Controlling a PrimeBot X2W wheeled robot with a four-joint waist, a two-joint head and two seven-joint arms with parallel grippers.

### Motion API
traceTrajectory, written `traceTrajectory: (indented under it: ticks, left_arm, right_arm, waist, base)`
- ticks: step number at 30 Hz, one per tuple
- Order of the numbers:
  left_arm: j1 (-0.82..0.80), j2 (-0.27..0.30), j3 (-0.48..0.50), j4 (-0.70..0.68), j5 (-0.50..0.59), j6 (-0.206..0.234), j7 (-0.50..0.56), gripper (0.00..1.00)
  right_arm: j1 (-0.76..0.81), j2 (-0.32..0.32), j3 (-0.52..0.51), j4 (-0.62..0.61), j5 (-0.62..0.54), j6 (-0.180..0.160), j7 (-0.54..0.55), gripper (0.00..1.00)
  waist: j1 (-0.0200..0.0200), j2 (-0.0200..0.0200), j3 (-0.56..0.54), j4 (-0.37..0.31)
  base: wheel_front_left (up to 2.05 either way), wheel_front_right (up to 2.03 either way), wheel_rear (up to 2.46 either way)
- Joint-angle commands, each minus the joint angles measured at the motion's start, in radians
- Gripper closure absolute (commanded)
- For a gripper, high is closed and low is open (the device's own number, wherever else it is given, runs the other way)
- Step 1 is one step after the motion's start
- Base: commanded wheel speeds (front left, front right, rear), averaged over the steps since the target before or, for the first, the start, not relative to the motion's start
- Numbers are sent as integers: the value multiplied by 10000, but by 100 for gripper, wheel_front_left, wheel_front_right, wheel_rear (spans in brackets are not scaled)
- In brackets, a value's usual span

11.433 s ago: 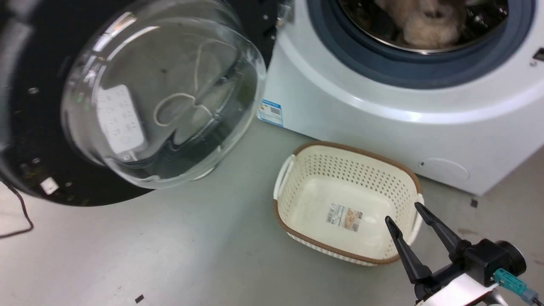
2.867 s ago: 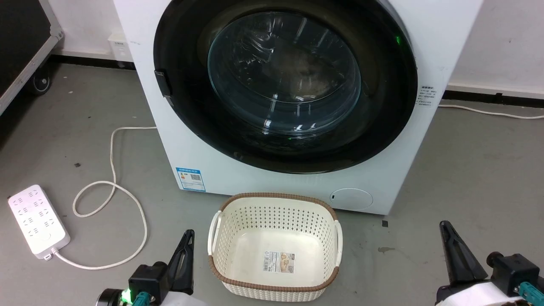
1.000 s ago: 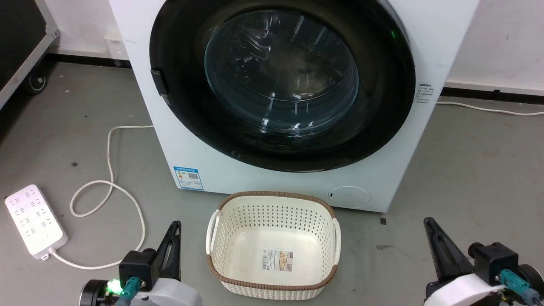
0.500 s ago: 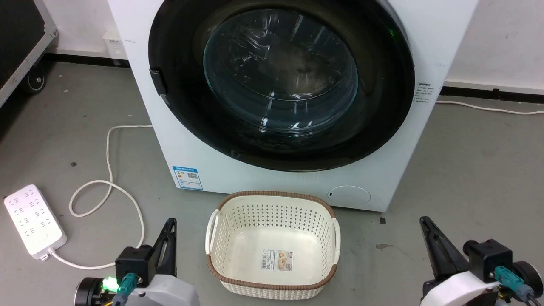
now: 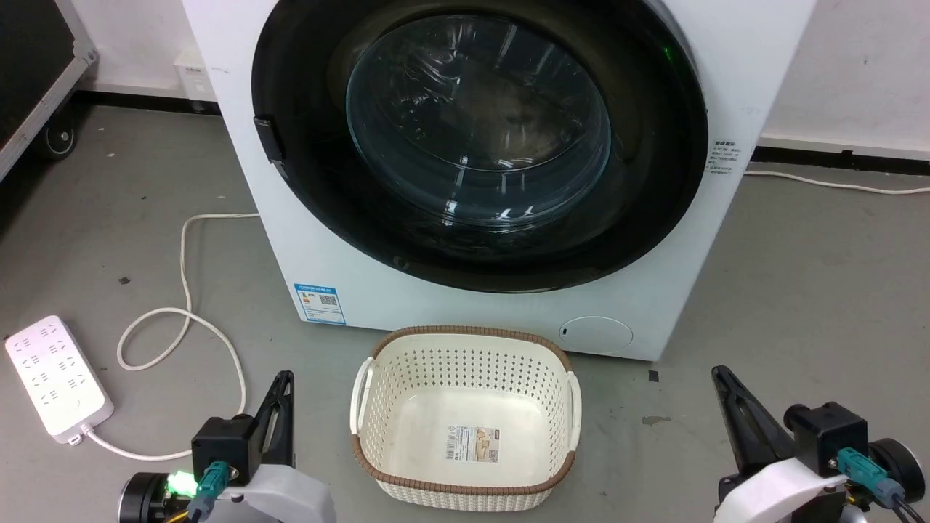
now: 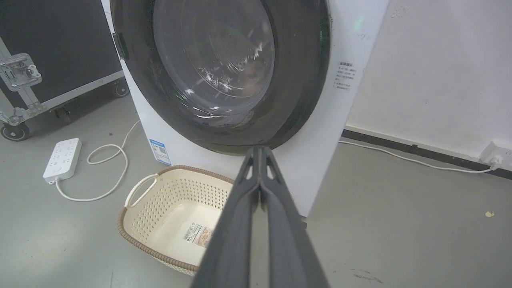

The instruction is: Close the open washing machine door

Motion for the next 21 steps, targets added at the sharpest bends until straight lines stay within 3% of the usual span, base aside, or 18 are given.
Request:
traceTrajectory:
  ticks: [1, 21]
  left_arm:
    - [-167, -11, 64, -81, 101, 16, 95, 100]
    - [-192, -16, 154, -181, 191, 30, 262, 100]
  right_arm:
    - [-131, 68, 23, -102, -103, -7, 90, 100]
    - [-155, 105, 55, -195, -208, -7, 258, 100]
  waist:
    - [0, 0, 3, -3]
    - [0, 0, 13, -16]
  base:
    - [0, 0, 0]
    - [0, 0, 0]
